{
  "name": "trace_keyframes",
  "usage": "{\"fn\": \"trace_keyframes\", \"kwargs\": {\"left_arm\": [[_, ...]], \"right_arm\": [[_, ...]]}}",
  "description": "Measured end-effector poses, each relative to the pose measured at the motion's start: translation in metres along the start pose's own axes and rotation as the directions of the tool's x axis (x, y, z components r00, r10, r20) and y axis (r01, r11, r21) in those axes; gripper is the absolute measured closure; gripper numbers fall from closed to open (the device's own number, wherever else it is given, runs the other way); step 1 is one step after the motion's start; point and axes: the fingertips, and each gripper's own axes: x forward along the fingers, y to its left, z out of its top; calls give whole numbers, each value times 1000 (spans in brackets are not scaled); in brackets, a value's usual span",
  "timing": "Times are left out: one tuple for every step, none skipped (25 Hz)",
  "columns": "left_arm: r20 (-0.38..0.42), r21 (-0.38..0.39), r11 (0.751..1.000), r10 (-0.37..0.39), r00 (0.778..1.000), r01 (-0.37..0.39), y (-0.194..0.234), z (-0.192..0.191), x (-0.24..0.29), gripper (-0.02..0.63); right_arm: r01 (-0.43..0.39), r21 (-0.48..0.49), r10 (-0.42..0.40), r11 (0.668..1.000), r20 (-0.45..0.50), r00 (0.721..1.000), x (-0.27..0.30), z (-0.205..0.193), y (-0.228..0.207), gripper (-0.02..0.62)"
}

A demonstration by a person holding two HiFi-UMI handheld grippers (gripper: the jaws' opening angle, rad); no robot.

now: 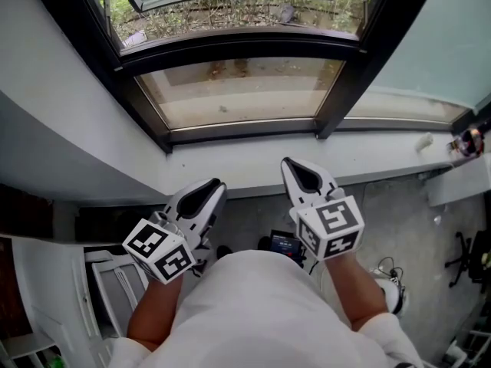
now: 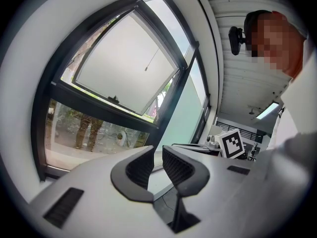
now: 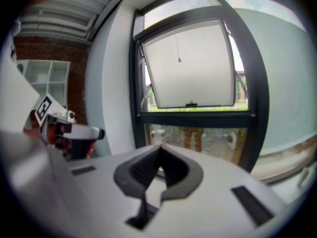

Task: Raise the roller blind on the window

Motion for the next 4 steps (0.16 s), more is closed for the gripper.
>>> {"fn": "trace_keyframes", "kwargs": {"left_arm": [[0, 1, 1000, -1, 1000, 1, 0, 1, 1, 535], [1, 3, 1000, -2, 1000, 2, 1, 2, 2, 535], [3, 6, 1000, -2, 1000, 2, 2, 3, 4, 535], [5, 8, 1000, -3, 1000, 3, 3, 5, 5, 535]], "right_arm": [[1, 0, -1, 1000, 0, 1000, 1, 0, -1, 574], [3, -2, -3, 1000, 1, 1000, 2, 1, -2, 574], [4, -5, -4, 1000, 3, 1000, 3, 3, -3, 574], [5, -9, -5, 1000, 5, 1000, 5, 4, -4, 574]]}}
